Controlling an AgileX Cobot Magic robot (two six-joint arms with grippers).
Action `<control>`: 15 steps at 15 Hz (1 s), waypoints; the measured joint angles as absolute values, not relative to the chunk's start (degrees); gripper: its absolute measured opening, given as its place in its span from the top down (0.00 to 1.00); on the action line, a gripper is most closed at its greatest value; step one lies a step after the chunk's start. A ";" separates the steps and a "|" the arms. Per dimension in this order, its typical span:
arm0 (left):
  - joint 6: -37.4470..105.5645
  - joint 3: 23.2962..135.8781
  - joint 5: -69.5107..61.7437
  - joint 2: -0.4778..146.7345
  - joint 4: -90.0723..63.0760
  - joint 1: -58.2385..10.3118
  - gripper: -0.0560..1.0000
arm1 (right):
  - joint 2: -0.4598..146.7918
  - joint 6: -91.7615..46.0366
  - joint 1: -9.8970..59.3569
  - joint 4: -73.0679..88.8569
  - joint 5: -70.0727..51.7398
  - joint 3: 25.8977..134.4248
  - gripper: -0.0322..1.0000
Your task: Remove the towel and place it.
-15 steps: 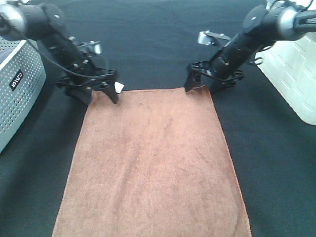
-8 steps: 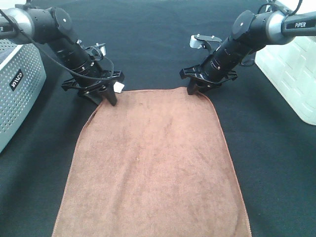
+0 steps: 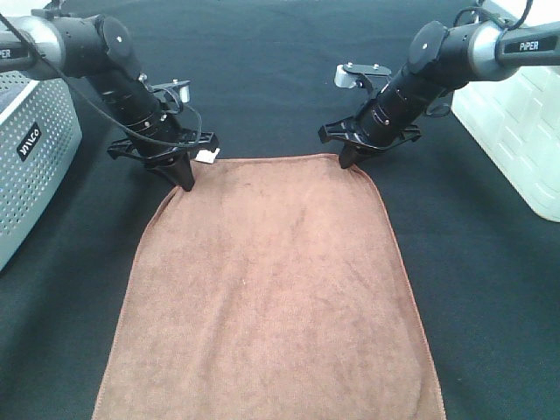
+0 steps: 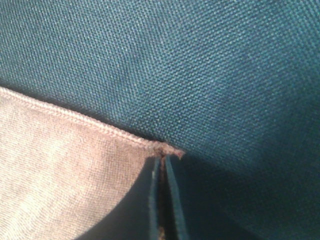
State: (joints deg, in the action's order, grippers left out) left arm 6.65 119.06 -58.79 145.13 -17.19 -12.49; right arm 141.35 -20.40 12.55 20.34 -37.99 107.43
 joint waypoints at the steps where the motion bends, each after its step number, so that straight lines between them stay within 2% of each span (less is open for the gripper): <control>1: 6.88 120.61 -59.59 145.47 -16.04 -12.72 0.94 | 141.35 -20.40 12.72 19.14 -38.39 108.35 0.97; 8: 7.05 130.58 -57.30 146.56 -9.91 -12.95 0.94 | 142.90 -20.40 13.01 11.40 -39.65 120.09 0.97; 15: 8.14 132.12 -40.05 146.56 -7.96 -12.95 0.94 | 142.90 -20.40 13.01 10.31 -27.16 123.93 0.97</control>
